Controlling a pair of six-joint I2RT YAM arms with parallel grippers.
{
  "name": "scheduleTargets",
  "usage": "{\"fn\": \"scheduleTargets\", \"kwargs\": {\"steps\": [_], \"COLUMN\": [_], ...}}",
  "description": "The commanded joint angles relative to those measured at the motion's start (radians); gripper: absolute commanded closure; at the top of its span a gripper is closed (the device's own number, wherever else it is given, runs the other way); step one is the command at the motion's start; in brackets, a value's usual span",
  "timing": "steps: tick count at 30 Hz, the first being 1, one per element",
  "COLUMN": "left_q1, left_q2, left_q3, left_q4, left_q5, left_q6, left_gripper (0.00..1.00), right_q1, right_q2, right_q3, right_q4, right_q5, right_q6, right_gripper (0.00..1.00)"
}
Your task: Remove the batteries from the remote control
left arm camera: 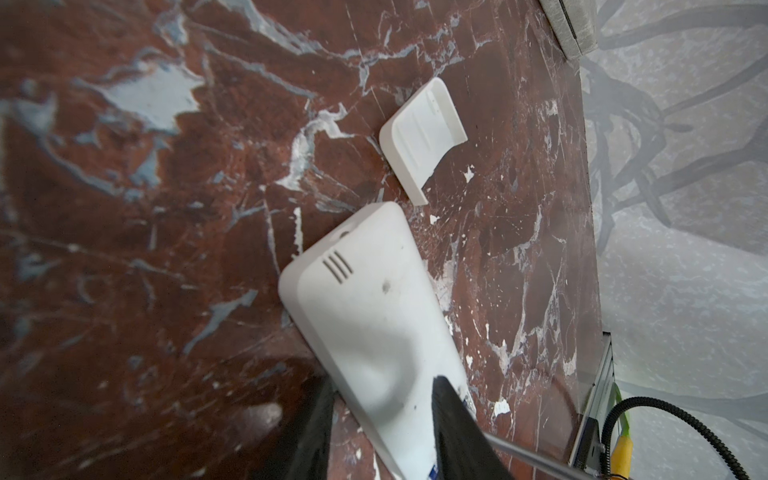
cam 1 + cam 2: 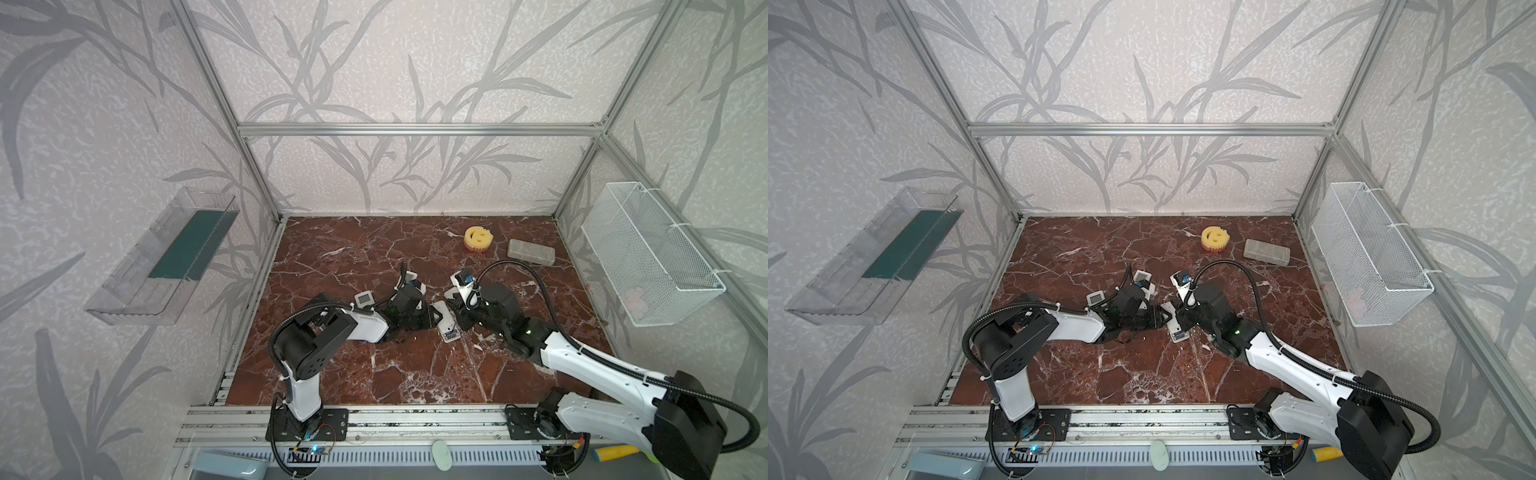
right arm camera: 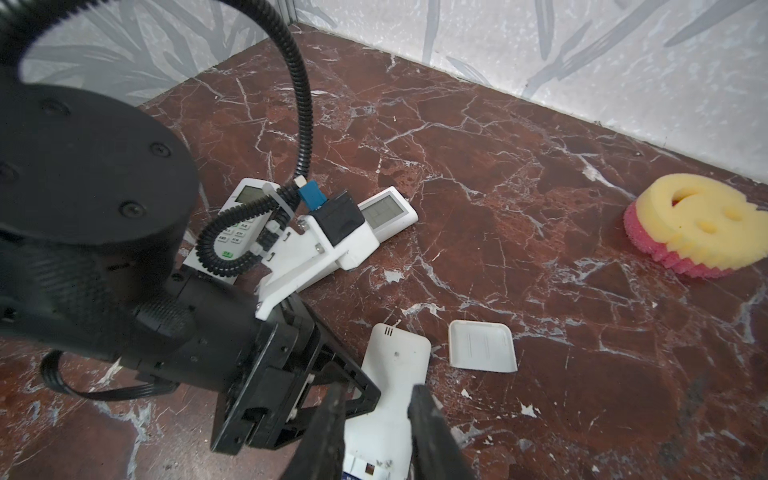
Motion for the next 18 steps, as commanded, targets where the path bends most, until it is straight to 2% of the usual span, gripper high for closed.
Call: {"fn": "scheduleTargets", "kwargs": {"steps": [1,10,18], "left_q1": [0.001,-0.012,-0.007], "left_q2": [-0.020,0.011,0.048], "left_q3": [0.010,0.025,0.070], "left_q4": [-0.020,-0.024,-0.068], "left_q5": [0.016,0.019,0.037], "left_q6": [0.012,0.006,0.043], "left_gripper": [0.58,0.59,0.59], "right_q1": [-0.004,-0.011,-0.049], "right_q2": [-0.017,0.038,0.100], "right_q3": [-0.001,0.026,0.045], "right_q4": [-0.006,-0.079,-0.119], "right_q5": [-0.042,-0.071,-0.186], "right_q6": [-0.046,-0.131,-0.187], "right_gripper": [1.00,1.00,1.00]}}
